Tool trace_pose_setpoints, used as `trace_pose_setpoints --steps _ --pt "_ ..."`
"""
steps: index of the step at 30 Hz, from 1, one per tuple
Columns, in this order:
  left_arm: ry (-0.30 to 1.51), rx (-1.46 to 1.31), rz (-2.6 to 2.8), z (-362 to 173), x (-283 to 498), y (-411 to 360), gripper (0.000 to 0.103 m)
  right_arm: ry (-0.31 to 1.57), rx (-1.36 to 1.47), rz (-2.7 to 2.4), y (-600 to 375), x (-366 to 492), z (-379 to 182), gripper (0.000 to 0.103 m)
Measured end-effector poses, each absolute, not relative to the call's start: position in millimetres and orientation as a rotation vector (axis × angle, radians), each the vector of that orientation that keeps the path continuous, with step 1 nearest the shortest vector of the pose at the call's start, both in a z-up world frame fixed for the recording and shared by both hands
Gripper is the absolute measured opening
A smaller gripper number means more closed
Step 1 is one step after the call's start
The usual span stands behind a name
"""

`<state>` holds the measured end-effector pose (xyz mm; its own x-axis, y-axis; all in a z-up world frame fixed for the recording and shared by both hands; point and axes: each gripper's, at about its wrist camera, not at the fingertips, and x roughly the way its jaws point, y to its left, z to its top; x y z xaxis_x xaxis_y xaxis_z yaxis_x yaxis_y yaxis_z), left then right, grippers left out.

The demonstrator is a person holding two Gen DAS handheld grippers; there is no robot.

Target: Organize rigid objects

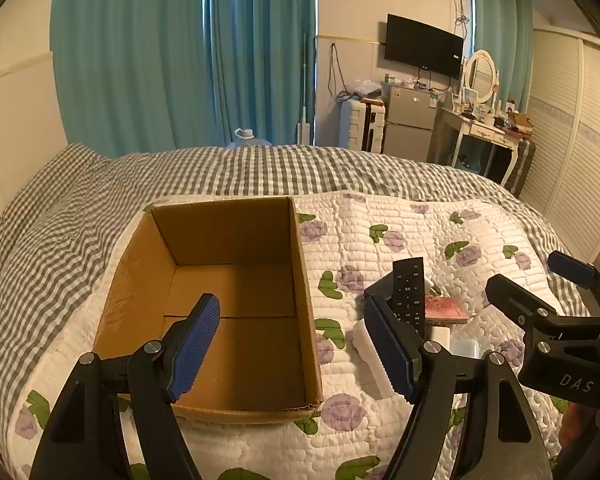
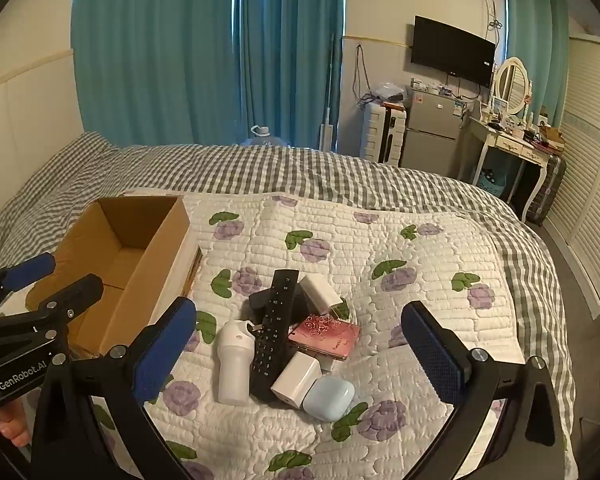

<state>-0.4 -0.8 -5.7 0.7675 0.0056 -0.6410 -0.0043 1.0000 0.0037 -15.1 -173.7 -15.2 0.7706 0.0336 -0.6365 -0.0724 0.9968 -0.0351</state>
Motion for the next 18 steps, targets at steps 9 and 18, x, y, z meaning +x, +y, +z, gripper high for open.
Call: trace_pose_setpoints --steps 9,18 --pt "0.7 0.002 0.007 -6.3 0.0 0.3 0.078 0.689 -0.061 0.058 -172.3 -15.4 -15.1 0.103" --pt "0.701 0.003 0.006 -7.0 0.3 0.8 0.078 0.692 -0.062 0.058 -170.8 -14.3 -15.9 0.103"
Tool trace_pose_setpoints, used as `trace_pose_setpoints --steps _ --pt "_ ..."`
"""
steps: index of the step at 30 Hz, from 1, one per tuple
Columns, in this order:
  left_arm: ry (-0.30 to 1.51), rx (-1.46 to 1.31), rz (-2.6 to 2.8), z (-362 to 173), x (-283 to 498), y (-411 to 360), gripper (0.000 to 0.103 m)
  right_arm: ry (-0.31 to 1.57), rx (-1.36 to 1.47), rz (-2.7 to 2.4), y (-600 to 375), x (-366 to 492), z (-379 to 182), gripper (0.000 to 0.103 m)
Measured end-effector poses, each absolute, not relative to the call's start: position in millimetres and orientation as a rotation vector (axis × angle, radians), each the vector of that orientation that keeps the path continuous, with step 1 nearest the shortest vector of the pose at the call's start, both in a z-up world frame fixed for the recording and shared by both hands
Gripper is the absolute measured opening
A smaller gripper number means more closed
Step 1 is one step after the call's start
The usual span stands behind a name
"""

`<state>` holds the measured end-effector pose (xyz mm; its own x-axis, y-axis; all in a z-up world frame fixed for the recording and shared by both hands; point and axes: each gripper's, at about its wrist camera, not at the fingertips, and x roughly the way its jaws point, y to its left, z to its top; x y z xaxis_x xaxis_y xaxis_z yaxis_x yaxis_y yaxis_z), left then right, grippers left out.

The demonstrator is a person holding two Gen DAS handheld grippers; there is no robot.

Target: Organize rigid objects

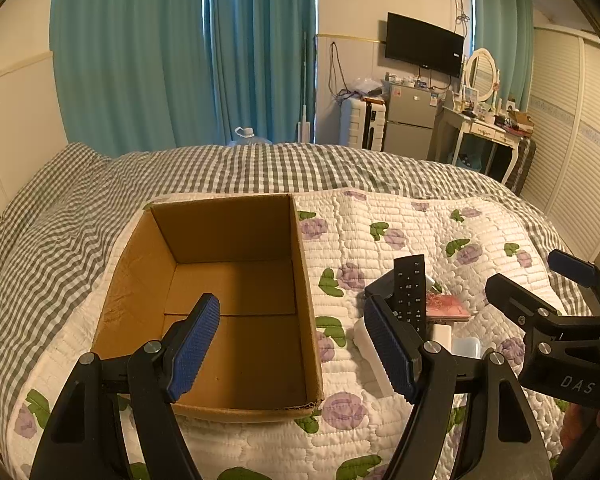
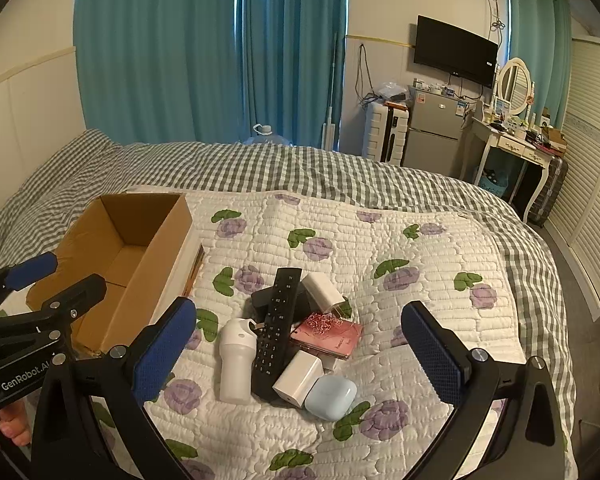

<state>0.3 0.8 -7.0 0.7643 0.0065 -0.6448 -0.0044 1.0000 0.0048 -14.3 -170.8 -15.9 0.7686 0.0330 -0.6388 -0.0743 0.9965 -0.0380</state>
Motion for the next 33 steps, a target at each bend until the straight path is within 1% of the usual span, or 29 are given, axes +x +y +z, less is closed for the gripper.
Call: trace_pose_setpoints --steps 33 --pt "0.702 0.003 0.007 -8.0 0.3 0.2 0.078 0.705 -0.065 0.067 -171.0 -17.1 -22.7 0.103"
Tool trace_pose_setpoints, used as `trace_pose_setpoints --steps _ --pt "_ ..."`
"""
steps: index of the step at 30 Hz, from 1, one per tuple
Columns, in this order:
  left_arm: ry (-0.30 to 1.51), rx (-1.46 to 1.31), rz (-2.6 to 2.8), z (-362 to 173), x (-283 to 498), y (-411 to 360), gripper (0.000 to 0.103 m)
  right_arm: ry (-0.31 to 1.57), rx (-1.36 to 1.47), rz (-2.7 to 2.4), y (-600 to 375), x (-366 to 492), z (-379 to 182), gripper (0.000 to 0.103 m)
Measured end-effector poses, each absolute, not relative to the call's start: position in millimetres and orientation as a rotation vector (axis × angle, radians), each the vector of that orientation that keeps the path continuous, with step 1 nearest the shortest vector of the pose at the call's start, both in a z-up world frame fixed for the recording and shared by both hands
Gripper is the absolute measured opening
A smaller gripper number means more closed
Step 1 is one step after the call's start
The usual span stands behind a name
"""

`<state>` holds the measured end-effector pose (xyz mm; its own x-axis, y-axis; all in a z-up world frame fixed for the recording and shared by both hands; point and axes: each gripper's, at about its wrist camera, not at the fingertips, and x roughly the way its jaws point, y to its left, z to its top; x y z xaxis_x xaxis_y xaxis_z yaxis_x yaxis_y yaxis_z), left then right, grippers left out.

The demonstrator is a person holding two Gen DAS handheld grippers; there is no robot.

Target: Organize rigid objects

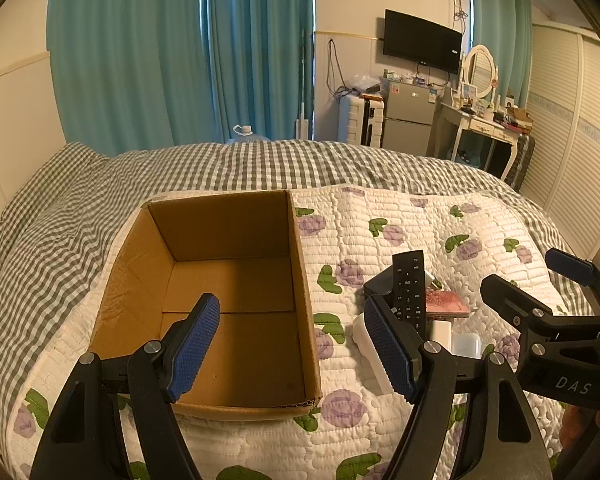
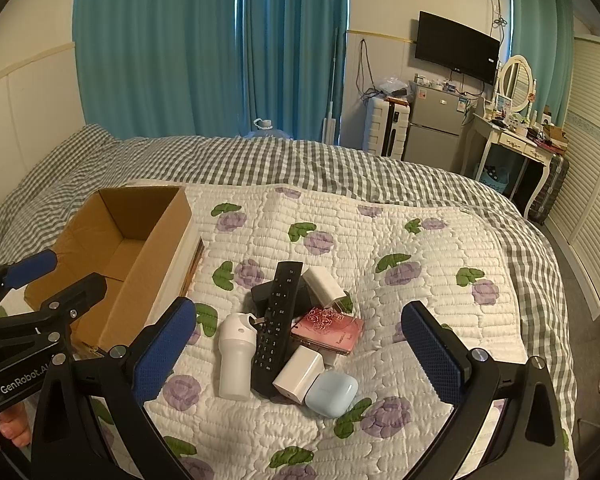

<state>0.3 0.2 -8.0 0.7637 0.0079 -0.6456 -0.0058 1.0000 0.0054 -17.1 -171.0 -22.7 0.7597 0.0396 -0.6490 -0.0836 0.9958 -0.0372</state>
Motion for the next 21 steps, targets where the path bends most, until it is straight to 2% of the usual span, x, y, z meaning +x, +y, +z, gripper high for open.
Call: trace_pose_setpoints --steps 21 --pt "0.703 0.007 0.006 -11.7 -1.0 -1.4 0.078 0.709 -0.068 0.067 -170.4 -16.1 -23.6 0.103"
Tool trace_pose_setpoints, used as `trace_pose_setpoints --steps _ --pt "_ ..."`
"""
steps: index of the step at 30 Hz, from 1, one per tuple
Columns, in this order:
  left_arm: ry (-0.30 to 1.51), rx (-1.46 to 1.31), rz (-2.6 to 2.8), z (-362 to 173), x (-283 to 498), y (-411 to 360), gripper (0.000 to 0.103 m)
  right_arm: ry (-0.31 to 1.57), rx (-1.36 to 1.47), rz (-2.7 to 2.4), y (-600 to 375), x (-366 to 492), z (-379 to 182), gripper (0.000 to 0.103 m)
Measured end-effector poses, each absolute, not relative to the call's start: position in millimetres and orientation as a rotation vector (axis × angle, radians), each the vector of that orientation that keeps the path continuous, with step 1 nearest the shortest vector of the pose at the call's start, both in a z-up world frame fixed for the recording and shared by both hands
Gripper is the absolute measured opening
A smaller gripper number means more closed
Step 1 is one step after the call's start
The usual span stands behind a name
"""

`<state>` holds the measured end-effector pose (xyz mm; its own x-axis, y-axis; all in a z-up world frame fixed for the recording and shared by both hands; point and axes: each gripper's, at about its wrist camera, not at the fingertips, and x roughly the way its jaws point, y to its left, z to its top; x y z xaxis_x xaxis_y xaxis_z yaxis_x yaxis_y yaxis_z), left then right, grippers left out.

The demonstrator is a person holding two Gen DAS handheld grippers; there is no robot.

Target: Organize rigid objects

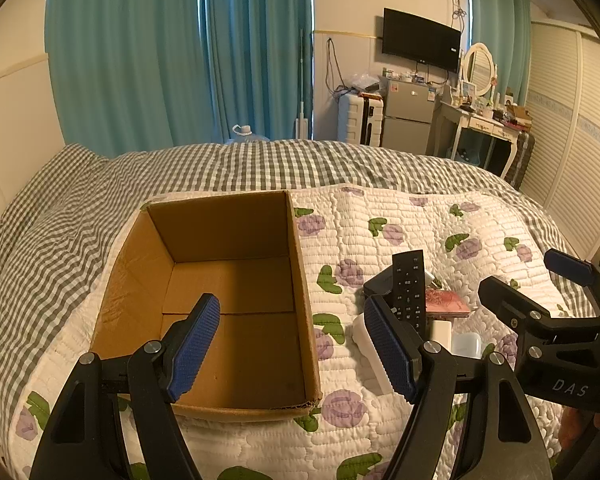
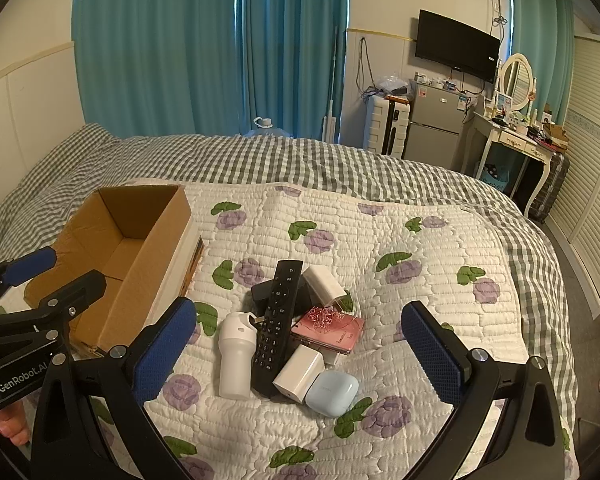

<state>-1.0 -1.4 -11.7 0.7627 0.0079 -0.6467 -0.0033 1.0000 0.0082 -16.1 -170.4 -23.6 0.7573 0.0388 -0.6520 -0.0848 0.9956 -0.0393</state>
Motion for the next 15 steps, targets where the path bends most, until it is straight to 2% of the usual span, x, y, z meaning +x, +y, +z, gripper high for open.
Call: trace_pose_setpoints --steps 15 --pt "0.699 0.018 0.001 -7.3 -11.1 -7.8 0.078 0.698 -0.06 0.069 -172.7 -18.1 -21.2 0.103"
